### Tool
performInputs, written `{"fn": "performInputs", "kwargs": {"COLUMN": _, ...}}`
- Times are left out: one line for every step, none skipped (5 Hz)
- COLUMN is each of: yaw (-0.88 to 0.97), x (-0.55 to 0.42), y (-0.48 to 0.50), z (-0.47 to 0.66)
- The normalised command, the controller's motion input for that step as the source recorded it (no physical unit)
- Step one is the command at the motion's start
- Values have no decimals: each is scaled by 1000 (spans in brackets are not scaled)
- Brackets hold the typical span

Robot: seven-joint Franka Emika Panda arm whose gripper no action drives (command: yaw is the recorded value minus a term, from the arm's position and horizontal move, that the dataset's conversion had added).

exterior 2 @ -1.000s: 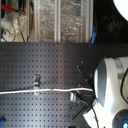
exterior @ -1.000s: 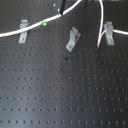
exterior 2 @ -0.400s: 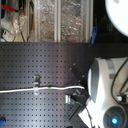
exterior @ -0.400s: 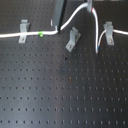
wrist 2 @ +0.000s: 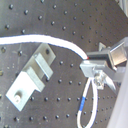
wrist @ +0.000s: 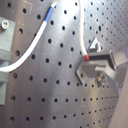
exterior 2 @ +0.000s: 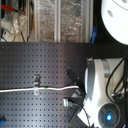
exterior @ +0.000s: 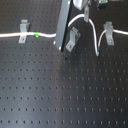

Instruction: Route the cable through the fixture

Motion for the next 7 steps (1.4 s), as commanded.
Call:
{"fn": "performInputs", "kwargs": {"yaw": 151, "x": -242, "y": 165, "z": -424}}
{"fn": "performInputs", "kwargs": {"yaw": 129, "x": -323, "y": 128, "z": -496}}
{"fn": "performInputs", "kwargs": {"yaw": 0, "x": -18, "y": -21, "z": 0}}
{"fn": "performInputs", "kwargs": {"yaw": -197, "x": -372, "y": 108, "z": 372}}
{"fn": "performInputs", "kwargs": {"yaw": -57, "x": -3, "y": 3, "z": 0}}
{"fn": "performInputs", "kwargs": {"yaw": -74, "x": -197, "y": 40, "z": 130}}
{"fn": "performInputs", "kwargs": {"yaw": -337, "x": -471, "y": 50, "z": 483}}
